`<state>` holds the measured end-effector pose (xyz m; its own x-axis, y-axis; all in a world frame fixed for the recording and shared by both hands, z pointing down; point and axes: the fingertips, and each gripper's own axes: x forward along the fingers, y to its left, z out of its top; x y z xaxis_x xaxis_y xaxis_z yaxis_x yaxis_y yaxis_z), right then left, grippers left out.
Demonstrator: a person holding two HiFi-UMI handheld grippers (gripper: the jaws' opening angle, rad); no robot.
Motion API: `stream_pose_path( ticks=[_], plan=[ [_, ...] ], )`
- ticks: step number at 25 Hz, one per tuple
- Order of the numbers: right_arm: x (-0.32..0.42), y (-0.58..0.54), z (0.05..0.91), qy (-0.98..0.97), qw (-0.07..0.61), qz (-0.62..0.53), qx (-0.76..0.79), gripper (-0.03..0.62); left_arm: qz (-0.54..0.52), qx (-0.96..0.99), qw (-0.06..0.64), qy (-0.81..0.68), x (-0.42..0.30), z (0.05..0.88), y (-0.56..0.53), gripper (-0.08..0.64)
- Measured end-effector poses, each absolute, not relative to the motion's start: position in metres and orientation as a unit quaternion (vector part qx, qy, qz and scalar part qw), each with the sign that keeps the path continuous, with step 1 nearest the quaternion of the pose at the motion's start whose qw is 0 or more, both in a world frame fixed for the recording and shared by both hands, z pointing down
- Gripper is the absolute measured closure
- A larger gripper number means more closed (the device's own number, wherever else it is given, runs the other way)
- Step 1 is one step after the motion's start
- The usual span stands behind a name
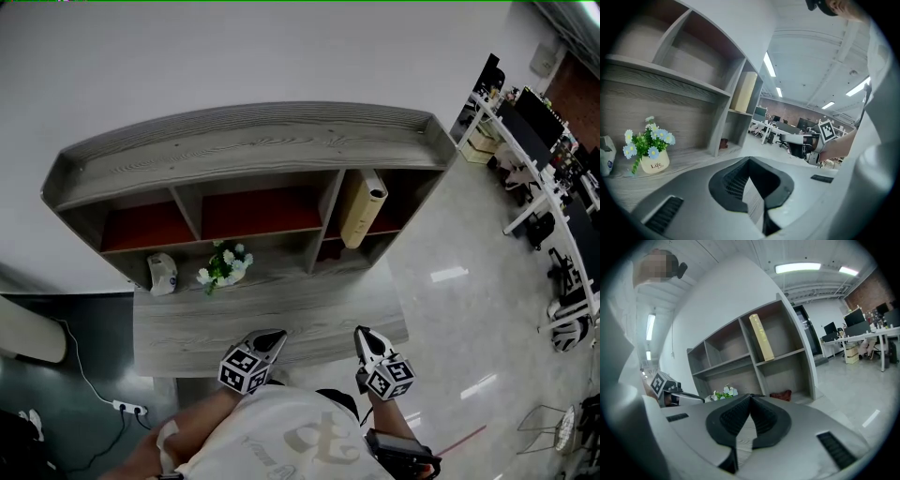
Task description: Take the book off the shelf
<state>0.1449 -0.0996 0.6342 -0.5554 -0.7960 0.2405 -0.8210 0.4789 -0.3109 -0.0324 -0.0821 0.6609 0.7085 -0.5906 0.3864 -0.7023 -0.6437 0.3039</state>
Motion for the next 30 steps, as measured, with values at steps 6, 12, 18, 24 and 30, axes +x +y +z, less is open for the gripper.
stream_pose_path(
  ticks=[6,12,18,24,30],
  plan=[
    [0.136,-0.110,0.632,-0.859,0.040,0.191,0.474,0.586,0.125,0.899,0.225,-0.353,-0.044,0.666,-0.086,0.552],
    [0.136,-0.128,0.634,-0.858,0.048,0.186,0.476,0.586,0.130,0.901,0.223,-0.350,-0.050,0.668,-0.092,0.553],
    [0.145,-0.158,0.624,-0.860,0.046,0.173,0.478,0.586,0.122,0.893,0.224,-0.372,-0.060,0.665,-0.105,0.552],
    [0.158,-0.197,0.598,-0.864,0.035,0.144,0.482,0.586,0.118,0.895,0.220,-0.370,-0.058,0.663,-0.113,0.552],
    [0.166,-0.228,0.571,-0.865,0.019,0.126,0.486,0.561,0.120,0.891,0.226,-0.376,-0.063,0.672,-0.111,0.552]
  ],
)
